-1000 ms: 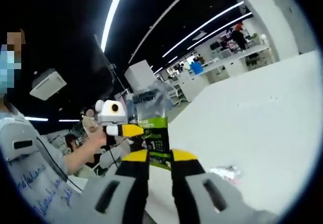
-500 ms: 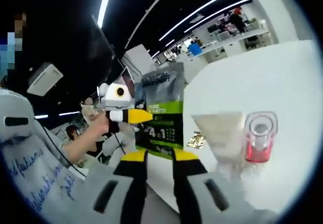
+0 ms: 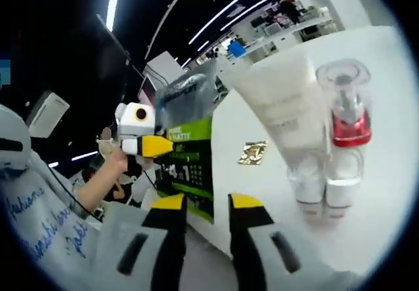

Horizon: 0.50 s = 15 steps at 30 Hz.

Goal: Arrange the skincare products in the storage area until every visible bottle or jar stands upright without overlapping.

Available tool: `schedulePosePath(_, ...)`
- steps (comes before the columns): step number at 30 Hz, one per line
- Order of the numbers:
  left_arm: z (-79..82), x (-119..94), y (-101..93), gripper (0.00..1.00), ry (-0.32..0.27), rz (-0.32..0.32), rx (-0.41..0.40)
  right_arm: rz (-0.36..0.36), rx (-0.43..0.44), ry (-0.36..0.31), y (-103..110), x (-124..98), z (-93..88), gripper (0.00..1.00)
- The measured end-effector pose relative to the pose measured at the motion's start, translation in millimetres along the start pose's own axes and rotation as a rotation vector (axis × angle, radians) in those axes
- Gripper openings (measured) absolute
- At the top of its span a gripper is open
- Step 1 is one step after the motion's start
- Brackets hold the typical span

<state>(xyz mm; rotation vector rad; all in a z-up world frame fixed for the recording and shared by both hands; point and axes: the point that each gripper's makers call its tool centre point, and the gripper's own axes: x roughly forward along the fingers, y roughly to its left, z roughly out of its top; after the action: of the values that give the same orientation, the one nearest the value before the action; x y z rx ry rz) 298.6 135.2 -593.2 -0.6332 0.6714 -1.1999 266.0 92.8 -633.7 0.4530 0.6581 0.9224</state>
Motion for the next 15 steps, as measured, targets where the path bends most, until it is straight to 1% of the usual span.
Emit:
schedulePosePath(1, -0.2, 0.4, -0.6, 0.0, -0.004, -0.006, -0.007, 0.016, 0.014, -0.006, 2.0, 0.9, -0.7, 0.25)
schedulePosePath(2, -3.7, 4.6, -6.8, 0.0, -0.004, -0.015, -0.013, 0.025, 0.028, -0.007, 2.7, 1.6, -1.6, 0.24)
schedulePosePath(4, -6.7, 7.1, -11.8, 0.0, -0.003, -0.032, -0.021, 0.031, 0.044, -0.015, 2.2, 2.7, -1.8, 0.25)
schedulePosePath(7, -10.8, 9.7, -11.7, 0.0, 0.002, -0.032, -0.024, 0.069, 0.088, -0.045, 7.3, 4.4, 3.1, 0.23)
schedulePosePath(9, -14.2, 11.8, -9.4, 0.0, 0.008, -0.025, -0.03, 0.093, 0.107, -0.045, 11.3, 6.3, 3.3, 0.21)
schedulePosePath(11, -17.2, 14.0, -8.1, 0.0, 0.014, -0.02, -0.035, 0.077, 0.096, -0.027, 9.2, 9.5, 0.9, 0.2)
schedulePosePath(13, -20.4, 16.2, -7.9, 0.0, 0.023, -0.014, -0.029, 0.052, 0.084, 0.007, 4.6, 10.1, -3.1, 0.15)
schedulePosePath(15, -18.3, 14.8, -1.5, 0.0, 0.025, -0.006, -0.022, 0.05, 0.09, 0.011, 3.1, 9.7, -3.1, 0.14)
